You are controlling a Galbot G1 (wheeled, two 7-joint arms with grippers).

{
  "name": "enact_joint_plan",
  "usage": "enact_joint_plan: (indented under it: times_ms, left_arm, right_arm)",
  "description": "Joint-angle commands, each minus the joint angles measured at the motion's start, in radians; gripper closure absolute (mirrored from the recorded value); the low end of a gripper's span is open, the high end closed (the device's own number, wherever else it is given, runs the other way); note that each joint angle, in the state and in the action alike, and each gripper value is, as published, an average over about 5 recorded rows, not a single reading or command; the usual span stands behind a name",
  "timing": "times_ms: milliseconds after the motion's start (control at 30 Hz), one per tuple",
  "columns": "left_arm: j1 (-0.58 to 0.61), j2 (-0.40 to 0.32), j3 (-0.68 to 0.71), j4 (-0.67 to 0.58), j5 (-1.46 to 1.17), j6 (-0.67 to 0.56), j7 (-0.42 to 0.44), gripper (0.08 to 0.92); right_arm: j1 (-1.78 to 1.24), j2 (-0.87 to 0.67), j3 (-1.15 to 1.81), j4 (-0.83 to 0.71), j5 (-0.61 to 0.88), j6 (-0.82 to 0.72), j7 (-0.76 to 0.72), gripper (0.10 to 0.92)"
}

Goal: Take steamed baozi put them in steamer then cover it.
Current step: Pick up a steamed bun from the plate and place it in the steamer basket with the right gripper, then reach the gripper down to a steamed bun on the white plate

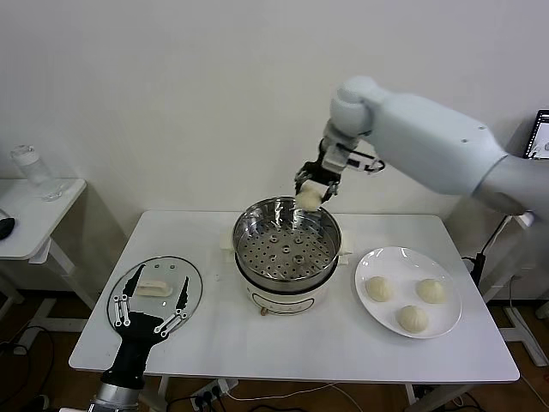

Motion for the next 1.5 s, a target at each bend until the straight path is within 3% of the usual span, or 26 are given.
enact_joint_plan:
  times_ms: [33,300,800,1133,1267,1500]
  left_arm:
    - [0.004,0.001,-0.004,-0.006,-0.002,-0.002,-0.002,0.177]
    - [0.003,0.001,0.000,-0.015,-0.005,0.002,-0.005,0.177]
    - [-0.005,0.003,-0.006,-0.010,-0.018,-0.001,-0.006,0.177]
    - [-0.006,0.002,-0.011,-0.012,-0.020,0.000,-0.007,0.177]
    - [-0.005,0.003,-0.013,-0.014,-0.022,0.004,-0.007,0.177]
    - [-0.010,0.014,-0.013,-0.013,-0.023,0.011,-0.008,0.177]
  right_arm:
    - [-0.085,0.097,0.000,-0.048,-0.152,0.050,0.016,0.338]
    - [-0.148,0.146,0.046,-0.146,-0.266,0.053,0.057,0.340]
    - [-0.193,0.223,0.089,-0.267,-0.329,0.047,0.098,0.324]
    - [-0.191,0.211,0.100,-0.232,-0.315,0.036,0.109,0.205]
    - [-0.150,0.149,0.066,-0.142,-0.158,-0.028,0.035,0.203]
    - [0.014,-0.103,0.022,0.070,0.343,-0.388,-0.137,0.203]
